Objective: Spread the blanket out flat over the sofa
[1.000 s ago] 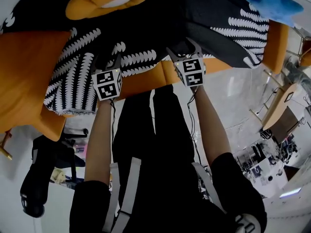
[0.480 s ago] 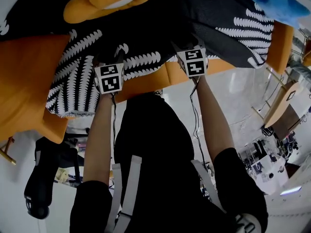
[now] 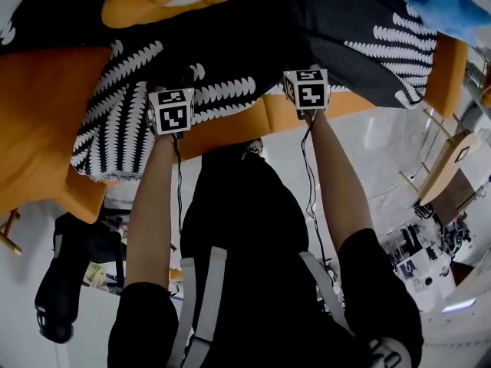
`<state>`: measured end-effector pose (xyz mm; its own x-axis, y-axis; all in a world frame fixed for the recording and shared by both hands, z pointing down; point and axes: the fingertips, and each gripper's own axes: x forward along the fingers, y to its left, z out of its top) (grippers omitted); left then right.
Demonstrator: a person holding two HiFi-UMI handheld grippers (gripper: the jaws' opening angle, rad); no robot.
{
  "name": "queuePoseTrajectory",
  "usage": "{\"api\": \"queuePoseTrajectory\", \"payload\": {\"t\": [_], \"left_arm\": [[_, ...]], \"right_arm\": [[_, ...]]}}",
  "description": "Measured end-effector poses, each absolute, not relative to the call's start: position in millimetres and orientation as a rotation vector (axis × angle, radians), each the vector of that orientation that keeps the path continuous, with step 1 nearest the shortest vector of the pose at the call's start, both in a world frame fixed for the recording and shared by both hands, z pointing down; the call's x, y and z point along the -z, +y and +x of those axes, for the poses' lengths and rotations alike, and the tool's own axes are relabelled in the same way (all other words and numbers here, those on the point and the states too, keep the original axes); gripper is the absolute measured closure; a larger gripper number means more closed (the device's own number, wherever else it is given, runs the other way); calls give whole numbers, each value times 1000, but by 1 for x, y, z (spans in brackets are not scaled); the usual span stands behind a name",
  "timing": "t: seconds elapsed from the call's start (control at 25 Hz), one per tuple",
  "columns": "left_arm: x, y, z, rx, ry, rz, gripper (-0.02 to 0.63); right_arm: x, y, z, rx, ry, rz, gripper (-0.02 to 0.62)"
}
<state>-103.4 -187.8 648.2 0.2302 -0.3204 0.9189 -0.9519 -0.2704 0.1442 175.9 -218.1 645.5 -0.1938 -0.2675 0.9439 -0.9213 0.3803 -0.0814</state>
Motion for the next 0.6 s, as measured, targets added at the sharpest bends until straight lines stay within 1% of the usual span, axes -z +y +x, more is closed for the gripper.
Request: {"api": "queuePoseTrajectory", "payload": {"t": [0.08,0.16,0.2,0.36,0.6], "left_arm": [[-647,-183,-113,-1033,-1209,1711,402],[-646,-176,-120,-1011,-1228,1668,517],[-646,-173,-120,-999,-1225,1655,550],[-644,-149,-108,-983,-1153,1659,561],[-642,-94,-99,-930,-1150,1619,563]], "right_arm": [[-645,-210,174,-913,-1697,1054,487],[-644,-204,174,-955,-1714,1037,522],[-644,-202,176,-968,-1721,1031,531],[-643,-187,182,-956,-1732,1001,574],[-640,-146,184,-950,-1755,935,577]]}}
